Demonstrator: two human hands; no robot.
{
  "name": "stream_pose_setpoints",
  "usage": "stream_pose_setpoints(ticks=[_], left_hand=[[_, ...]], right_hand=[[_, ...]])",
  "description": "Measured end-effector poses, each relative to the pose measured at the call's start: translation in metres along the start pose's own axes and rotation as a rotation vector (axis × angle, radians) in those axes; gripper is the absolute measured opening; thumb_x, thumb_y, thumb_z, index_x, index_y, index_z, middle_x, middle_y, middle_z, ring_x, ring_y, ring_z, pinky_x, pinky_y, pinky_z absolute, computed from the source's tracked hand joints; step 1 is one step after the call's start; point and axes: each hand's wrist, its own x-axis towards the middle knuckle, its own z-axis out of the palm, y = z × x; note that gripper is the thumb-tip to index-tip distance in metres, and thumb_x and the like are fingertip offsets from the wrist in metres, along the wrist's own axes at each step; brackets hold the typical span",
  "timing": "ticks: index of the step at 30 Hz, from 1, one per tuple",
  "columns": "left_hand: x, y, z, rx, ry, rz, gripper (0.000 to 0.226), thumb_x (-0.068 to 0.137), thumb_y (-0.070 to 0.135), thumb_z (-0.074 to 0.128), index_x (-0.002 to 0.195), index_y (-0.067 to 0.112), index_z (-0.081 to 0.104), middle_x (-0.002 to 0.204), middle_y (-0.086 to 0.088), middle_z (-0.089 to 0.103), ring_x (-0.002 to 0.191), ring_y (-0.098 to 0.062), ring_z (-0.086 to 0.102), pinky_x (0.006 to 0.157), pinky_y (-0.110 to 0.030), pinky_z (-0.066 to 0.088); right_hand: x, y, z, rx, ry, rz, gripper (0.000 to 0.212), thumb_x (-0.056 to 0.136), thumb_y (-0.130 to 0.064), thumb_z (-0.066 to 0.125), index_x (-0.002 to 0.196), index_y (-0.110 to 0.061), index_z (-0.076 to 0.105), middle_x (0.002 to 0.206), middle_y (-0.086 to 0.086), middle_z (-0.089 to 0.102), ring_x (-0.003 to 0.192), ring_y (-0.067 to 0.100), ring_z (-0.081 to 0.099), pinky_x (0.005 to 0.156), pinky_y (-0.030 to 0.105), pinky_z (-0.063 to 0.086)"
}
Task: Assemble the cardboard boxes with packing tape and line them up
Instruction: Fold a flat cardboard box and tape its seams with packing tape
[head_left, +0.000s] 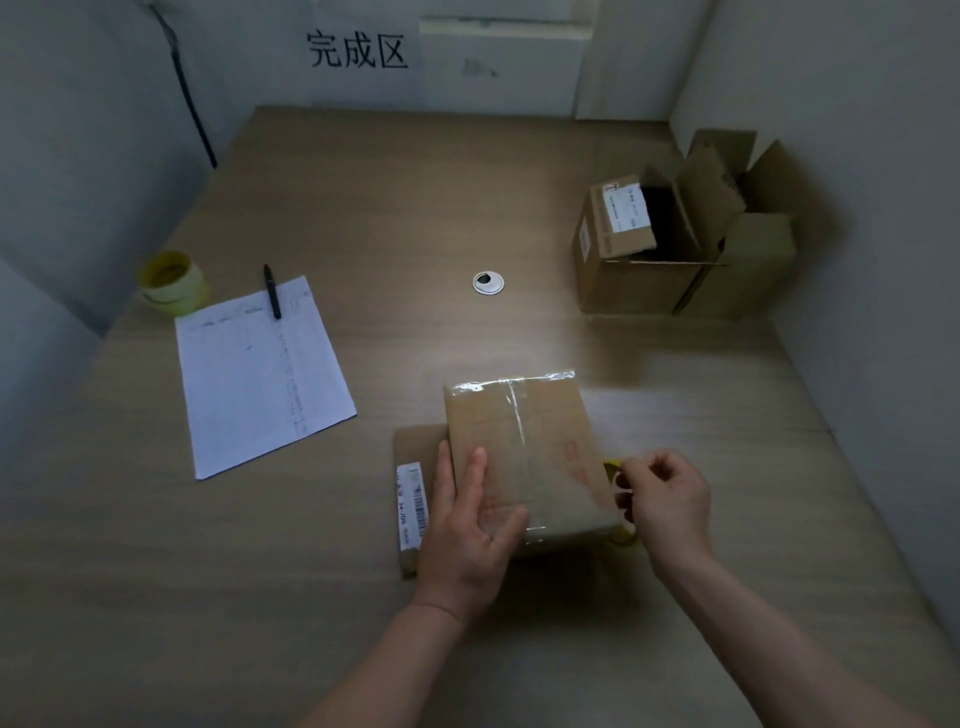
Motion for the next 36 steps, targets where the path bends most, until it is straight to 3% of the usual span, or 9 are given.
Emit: stream_pose_setpoints(ticks=[6,11,15,20,26,29,31,33,36], left_hand=[[0.008,0.001,-0.004,-0.009,-0.025,0.003,0.089,0.074,0.07,0.046,0.152,0.035,0.024,0.162,0.01,-0.002,0.143,0.0,0.006,0.108,-0.014,0.013],[0.011,0.002,-0.008,-0.009,-0.062,-0.021,0.089,0.074,0.07,0.046,0.152,0.034,0.025,0.164,0.005,0.0,0.147,-0.01,0.013,0.108,-0.02,0.018],[0.012,0.002,-0.009,-0.003,-0.071,-0.013,0.079,0.083,0.055,0.061,0.152,0.034,0.027,0.164,0.007,0.0,0.148,-0.011,0.014,0.106,-0.019,0.018],[0.012,0.002,-0.009,-0.004,-0.084,-0.01,0.075,0.088,0.041,0.066,0.152,0.033,0.027,0.164,0.006,-0.002,0.148,-0.011,0.015,0.107,-0.019,0.019],[0.014,0.001,-0.012,-0.045,-0.093,0.006,0.074,0.087,0.039,0.068,0.151,0.033,0.029,0.164,0.005,0.001,0.146,-0.007,0.014,0.108,-0.02,0.019],[0.015,-0.002,-0.013,-0.057,-0.109,0.022,0.074,0.087,0.04,0.068,0.15,0.034,0.03,0.163,0.008,0.0,0.143,0.0,0.011,0.109,-0.021,0.019],[0.015,-0.003,-0.011,-0.078,-0.108,0.025,0.073,0.087,0.039,0.068,0.149,0.035,0.03,0.163,0.009,0.0,0.144,0.0,0.009,0.11,-0.021,0.019],[0.015,-0.005,-0.009,-0.086,-0.1,0.022,0.072,0.088,0.04,0.067,0.149,0.037,0.029,0.163,0.011,0.0,0.144,0.001,0.009,0.11,-0.023,0.02],[0.013,-0.007,-0.005,-0.099,-0.079,0.009,0.069,0.089,0.043,0.065,0.149,0.037,0.031,0.163,0.011,0.002,0.144,0.006,0.007,0.115,-0.022,0.02]], right_hand=[[-0.006,0.008,-0.043,-0.048,-0.074,0.083,0.025,0.077,0.008,0.063,0.065,-0.01,0.051,0.064,0.019,0.059,0.046,0.021,0.053,0.041,0.022,0.035],[-0.027,0.018,-0.059,-0.094,-0.099,0.046,0.028,0.078,0.012,0.068,0.065,-0.008,0.054,0.056,0.01,0.053,0.048,0.021,0.048,0.044,0.022,0.04],[-0.044,0.034,-0.065,-0.285,-0.096,-0.003,0.019,0.067,-0.02,0.078,0.073,-0.025,0.061,0.057,-0.007,0.06,0.057,0.02,0.055,0.057,0.035,0.046],[-0.063,0.043,-0.067,-0.597,-0.154,-0.164,0.045,0.08,-0.03,0.075,0.11,-0.046,0.046,0.077,-0.009,0.065,0.073,0.01,0.061,0.063,0.031,0.045],[-0.083,0.091,-0.068,-0.9,-0.219,-0.328,0.029,0.073,-0.029,0.076,0.095,-0.034,0.059,0.081,-0.013,0.066,0.076,0.017,0.066,0.058,0.028,0.046],[-0.078,0.093,-0.065,-0.895,-0.2,-0.375,0.019,0.083,-0.046,0.068,0.087,-0.029,0.063,0.082,-0.01,0.064,0.078,0.019,0.061,0.064,0.031,0.046],[-0.072,0.077,-0.063,-0.827,-0.092,-0.467,0.037,0.09,-0.058,0.05,0.087,-0.025,0.068,0.092,-0.007,0.062,0.087,0.019,0.055,0.074,0.033,0.043],[-0.07,0.041,-0.052,-0.628,0.05,-0.518,0.047,0.092,-0.057,0.042,0.106,-0.021,0.069,0.111,-0.003,0.06,0.105,0.02,0.054,0.087,0.034,0.04],[-0.062,0.007,-0.014,-0.563,-0.063,-0.503,0.062,0.092,-0.06,0.035,0.142,-0.026,0.046,0.145,-0.006,0.041,0.133,0.012,0.039,0.104,0.033,0.034]])
